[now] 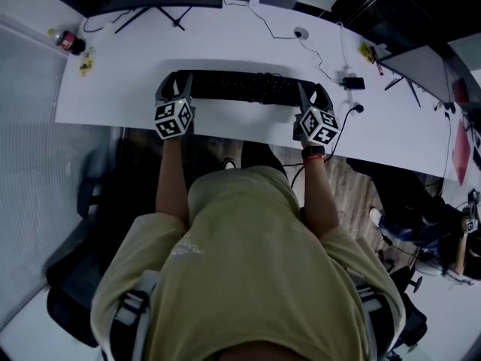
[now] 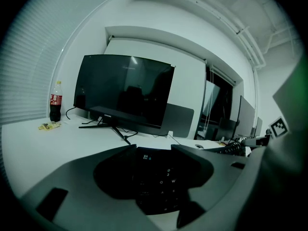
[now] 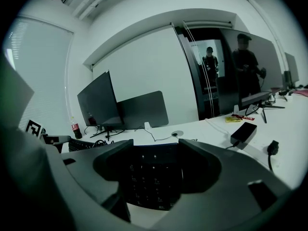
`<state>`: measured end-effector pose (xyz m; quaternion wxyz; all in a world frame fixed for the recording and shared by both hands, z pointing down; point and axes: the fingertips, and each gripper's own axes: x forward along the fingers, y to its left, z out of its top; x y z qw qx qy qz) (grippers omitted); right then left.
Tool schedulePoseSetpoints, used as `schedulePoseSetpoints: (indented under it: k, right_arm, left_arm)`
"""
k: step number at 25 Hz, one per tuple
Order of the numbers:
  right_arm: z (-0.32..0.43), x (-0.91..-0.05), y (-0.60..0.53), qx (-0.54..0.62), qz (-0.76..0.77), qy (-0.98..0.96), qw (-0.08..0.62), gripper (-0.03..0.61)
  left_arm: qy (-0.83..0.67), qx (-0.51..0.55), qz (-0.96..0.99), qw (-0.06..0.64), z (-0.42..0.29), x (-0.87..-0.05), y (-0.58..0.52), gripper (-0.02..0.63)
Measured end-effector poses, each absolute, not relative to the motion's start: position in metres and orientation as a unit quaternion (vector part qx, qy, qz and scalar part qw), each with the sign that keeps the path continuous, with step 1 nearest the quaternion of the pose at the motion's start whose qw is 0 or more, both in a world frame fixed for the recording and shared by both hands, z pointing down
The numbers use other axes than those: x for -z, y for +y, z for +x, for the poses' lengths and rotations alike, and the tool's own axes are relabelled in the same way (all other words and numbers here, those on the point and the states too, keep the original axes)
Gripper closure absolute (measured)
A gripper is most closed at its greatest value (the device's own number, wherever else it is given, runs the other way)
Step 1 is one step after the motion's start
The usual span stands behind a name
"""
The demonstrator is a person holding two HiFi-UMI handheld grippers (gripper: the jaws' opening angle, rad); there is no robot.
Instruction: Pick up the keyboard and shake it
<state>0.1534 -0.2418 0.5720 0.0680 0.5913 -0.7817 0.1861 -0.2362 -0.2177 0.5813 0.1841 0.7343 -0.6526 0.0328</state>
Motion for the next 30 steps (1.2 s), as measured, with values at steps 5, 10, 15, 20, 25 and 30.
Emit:
schedulePoseSetpoints:
  k: [5,10,15,20,25,30]
  right_arm:
    - [0.151,-0.56,-0.258,-0.182,0.588,-0.786,0.054,0.281]
    - [0.157,-0.557,-0.273,-0.183,0.592,-0.784,0.047,0.281]
    - [0.162,-0.571,-0.272,-0.194,0.586,-0.784,0.058,0.281]
    - [0.165,-0.593,-0.257,-0.209,0.585,-0.781,0.069,0.281]
    - [0.163,-0.589,-0.253,-0.209,0.584,-0.782,0.065,0.281]
    - [0.162,-0.588,-0.229,-0.202,0.58,-0.787,0.059,0.281]
  left_arm:
    - [-0.653,-0.024,0.737,0.173,-0.239,-0.565,-0.236,0.38]
    - [-0.647,-0.014,0.74,0.182,-0.235,-0.563,-0.257,0.383]
    - [-0.646,-0.026,0.737,0.195,-0.23,-0.577,-0.254,0.383]
    - [-0.65,-0.036,0.728,0.214,-0.228,-0.601,-0.237,0.387]
    - [-0.654,-0.028,0.723,0.219,-0.23,-0.603,-0.225,0.387]
    - [-0.651,-0.028,0.729,0.209,-0.23,-0.599,-0.204,0.387]
